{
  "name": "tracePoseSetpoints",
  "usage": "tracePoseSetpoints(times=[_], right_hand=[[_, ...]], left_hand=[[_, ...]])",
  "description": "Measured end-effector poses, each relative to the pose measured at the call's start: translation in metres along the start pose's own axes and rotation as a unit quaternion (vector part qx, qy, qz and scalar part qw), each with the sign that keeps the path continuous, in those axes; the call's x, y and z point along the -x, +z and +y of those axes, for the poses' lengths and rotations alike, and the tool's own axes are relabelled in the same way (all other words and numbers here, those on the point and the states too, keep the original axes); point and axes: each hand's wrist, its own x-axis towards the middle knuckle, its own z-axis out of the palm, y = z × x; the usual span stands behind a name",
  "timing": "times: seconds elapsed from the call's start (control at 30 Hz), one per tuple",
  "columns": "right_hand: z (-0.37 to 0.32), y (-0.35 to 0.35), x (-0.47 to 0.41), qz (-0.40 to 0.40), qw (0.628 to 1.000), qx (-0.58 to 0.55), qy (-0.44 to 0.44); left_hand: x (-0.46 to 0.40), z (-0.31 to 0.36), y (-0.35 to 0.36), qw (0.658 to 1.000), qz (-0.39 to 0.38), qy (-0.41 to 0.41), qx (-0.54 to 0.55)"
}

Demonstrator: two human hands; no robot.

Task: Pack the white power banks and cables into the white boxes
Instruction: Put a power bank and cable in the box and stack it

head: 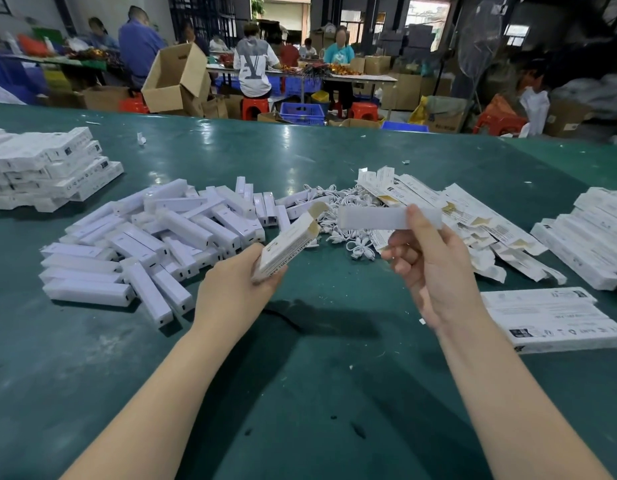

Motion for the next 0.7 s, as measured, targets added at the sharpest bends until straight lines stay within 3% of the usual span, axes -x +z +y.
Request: tracePoseSetpoints(times=[0.33, 0.7], right_hand=[[0.004, 0.008, 0.004, -0.055, 0.997, -0.023, -0.047], [0.007, -0.005, -0.001, -0.043, 0.995, 0.076, -0.055]], left_hand=[[0.005, 0.0, 0.0, 0.99, -0.075, 0.013, 0.115], [0.008, 0.006, -0.006, 0.989, -0.113, 0.033, 0.087]])
